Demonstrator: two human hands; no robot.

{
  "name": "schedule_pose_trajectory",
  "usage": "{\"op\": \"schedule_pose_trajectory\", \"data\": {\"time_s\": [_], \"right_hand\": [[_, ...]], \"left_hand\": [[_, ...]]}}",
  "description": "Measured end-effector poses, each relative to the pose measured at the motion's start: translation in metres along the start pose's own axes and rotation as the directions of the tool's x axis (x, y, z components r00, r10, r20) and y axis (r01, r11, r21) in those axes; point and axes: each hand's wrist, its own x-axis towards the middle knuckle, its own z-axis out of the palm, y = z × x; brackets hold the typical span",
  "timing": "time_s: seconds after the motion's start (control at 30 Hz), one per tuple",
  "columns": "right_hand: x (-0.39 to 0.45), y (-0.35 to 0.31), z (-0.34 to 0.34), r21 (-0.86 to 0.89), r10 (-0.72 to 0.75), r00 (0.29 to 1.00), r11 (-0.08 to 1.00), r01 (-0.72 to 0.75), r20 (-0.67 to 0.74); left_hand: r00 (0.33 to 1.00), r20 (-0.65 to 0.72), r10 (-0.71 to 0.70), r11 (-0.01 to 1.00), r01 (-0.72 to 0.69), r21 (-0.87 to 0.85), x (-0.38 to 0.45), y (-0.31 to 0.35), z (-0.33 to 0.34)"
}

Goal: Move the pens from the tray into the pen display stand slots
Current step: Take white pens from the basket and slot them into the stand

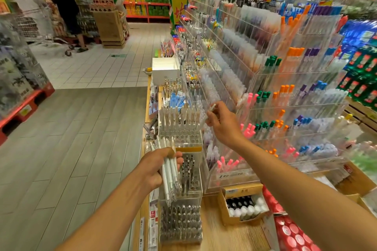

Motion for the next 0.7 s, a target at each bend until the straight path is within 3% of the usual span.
{"op": "schedule_pose_trajectory", "data": {"time_s": [0.23,0.57,0.7], "right_hand": [[0.008,0.001,0.017,-0.145,0.078,0.993,0.987,-0.065,0.087],[0.02,0.003,0.022,-0.203,-0.056,0.996,0.977,0.068,0.065],[0.018,0.002,0.025,-0.268,-0.067,0.989,0.958,0.101,0.133]], "left_hand": [[1.0,-0.008,-0.005,1.0,0.005,0.006,0.002,0.003,0.0],[1.0,0.003,-0.001,0.999,0.001,0.034,0.009,0.004,0.001],[0.999,0.032,0.001,0.999,-0.002,0.032,0.011,0.005,0.007]]}}
